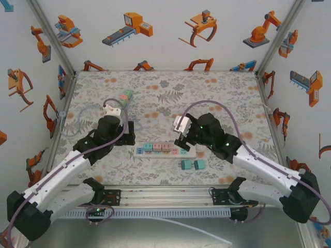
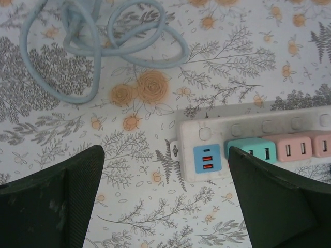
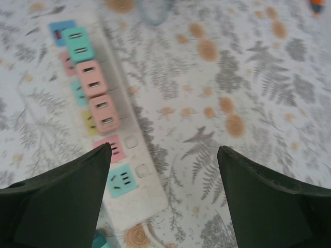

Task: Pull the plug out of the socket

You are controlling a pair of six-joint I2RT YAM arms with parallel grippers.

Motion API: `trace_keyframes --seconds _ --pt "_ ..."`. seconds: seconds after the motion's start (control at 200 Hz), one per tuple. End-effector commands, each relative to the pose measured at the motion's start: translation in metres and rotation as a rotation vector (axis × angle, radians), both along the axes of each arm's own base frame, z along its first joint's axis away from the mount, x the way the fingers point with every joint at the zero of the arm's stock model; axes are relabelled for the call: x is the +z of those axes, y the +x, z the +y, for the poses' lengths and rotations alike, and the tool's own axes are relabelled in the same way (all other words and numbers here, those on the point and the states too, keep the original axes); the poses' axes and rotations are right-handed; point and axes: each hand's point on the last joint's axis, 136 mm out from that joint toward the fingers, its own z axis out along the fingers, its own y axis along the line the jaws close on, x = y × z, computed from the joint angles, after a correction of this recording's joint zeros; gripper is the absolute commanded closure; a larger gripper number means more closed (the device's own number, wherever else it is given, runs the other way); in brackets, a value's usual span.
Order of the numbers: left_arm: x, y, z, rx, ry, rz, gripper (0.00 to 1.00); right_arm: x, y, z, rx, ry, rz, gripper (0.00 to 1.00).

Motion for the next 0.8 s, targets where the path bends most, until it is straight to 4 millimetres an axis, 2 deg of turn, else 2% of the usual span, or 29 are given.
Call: trace_keyframes --seconds 0.0,0.26,0.536,0.646,0.796 --pt "-0.011 0.001 -0.003 0.036 -0.067 0.070 0.03 -0.008 -0.027 0.023 0.245 -0.031 0.103 0.24" --pt "-0.046 0.000 -0.012 0.035 -0.099 0.224 0.03 -0.049 -0.011 0.055 0.297 -0.087 0.253 0.26" --pt "-0.076 -0.008 -0.010 0.069 -0.093 0.319 0.03 -0.092 -0.006 0.061 0.283 -0.151 0.358 0.34" --pt "-0.088 -0.013 -0.006 0.094 -0.088 0.356 0.00 -0.100 -0.008 0.063 0.284 -0.158 0.385 0.41" --pt "-0.103 -0.023 -0.008 0.110 -0.121 0.403 0.09 -0.105 -0.008 0.063 0.277 -0.161 0.368 0.51"
